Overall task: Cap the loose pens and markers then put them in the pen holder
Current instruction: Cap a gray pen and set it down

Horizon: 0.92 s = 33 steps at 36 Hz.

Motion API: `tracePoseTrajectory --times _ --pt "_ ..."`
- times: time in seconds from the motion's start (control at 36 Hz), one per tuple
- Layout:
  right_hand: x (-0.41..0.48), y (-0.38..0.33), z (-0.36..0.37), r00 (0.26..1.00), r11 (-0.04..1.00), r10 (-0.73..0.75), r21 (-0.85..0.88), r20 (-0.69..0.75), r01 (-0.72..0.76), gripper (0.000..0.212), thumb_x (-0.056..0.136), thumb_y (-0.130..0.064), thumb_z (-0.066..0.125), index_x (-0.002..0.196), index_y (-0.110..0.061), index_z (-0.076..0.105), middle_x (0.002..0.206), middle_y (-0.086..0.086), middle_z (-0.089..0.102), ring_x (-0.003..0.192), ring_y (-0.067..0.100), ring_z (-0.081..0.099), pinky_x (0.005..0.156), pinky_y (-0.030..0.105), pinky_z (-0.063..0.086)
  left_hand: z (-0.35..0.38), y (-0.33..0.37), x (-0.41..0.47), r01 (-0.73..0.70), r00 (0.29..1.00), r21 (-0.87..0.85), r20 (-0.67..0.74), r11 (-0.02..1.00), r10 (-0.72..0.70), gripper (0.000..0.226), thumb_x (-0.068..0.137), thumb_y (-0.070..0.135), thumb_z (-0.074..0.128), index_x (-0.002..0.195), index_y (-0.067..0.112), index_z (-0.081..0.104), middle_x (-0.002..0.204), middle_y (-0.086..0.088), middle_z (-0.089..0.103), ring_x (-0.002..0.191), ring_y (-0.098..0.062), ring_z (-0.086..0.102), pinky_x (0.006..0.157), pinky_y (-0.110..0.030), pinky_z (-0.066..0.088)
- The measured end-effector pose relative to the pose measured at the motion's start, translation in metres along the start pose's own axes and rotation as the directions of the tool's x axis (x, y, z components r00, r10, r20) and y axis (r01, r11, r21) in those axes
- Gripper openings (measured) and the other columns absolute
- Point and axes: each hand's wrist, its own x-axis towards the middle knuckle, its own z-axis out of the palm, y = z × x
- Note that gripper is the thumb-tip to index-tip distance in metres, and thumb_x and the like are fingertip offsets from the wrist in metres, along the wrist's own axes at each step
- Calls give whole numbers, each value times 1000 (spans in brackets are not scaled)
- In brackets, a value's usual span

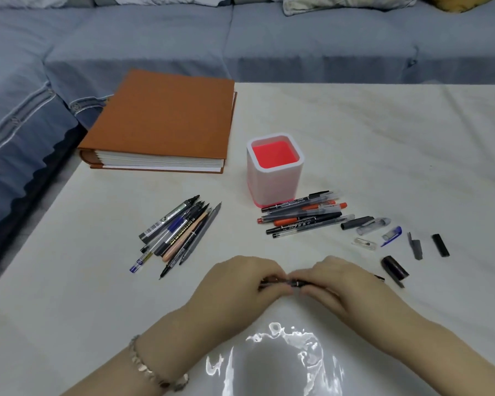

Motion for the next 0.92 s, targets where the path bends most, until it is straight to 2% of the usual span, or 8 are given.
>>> tracePoseTrajectory --times 0.11,0.19,0.28,0.47,0.61,0.69,0.83,0.92 --pt "19 24 0 976 983 87 -144 -198 -116 32 85 -40 38 91 -28 66 66 -9 60 71 23 52 64 33 39 -2 -36 0 152 942 -12 -302 988 -148 23 91 35 47 105 25 63 104 11 61 97 -9 55 83 -27 45" --pt "39 38 -12 933 958 126 -202 -337 -202 16 86 -21 52 90 -21 67 76 2 67 76 33 54 70 43 45 -3 -66 2 273 882 35 -409 962 -235 23 91 23 49 109 15 62 113 3 58 105 -17 54 83 -30 45" --pt "62 39 -24 887 944 151 -203 -437 -260 16 85 -10 59 97 -14 68 85 10 66 86 36 49 75 44 42 -5 -81 6 310 848 89 -477 946 -233 17 87 12 52 97 6 64 101 -7 62 94 -29 56 75 -37 46" --pt "70 47 -20 877 881 265 -270 -401 -390 29 85 -15 59 113 -15 62 115 9 58 111 34 40 89 40 31 -3 -84 26 313 885 270 -432 911 -176 17 87 9 51 98 4 62 97 -12 61 88 -34 54 63 -35 36" --pt "32 48 -9 886 910 198 -256 -420 -325 23 73 -1 69 94 -10 69 98 13 64 96 40 52 81 47 44 -2 -86 39 313 902 336 -399 888 -167 15 85 5 53 98 -1 59 92 -18 56 75 -37 57 55 -35 34" --pt "5 53 -7 895 913 222 -239 -388 -330 18 75 -1 68 91 -9 69 95 13 64 96 37 52 84 40 40 -2 -86 45 338 910 385 -367 859 -193 17 89 10 49 103 1 54 103 -17 52 84 -36 56 61 -39 38" --pt "-29 61 -18 849 877 370 -158 -378 -453 18 79 -4 65 95 -10 70 99 9 64 100 31 51 87 29 33 1 -84 51 340 914 425 -359 839 -188 16 87 1 48 102 -1 53 106 -17 50 84 -32 55 60 -33 32" --pt "-41 69 -30 795 829 467 -124 -387 -546 18 83 -7 58 97 -10 68 93 4 61 96 25 52 80 25 33 1 -79 53 347 914 414 -349 841 -206 14 85 -1 47 97 -4 53 99 -22 55 88 -38 55 62 -37 32"
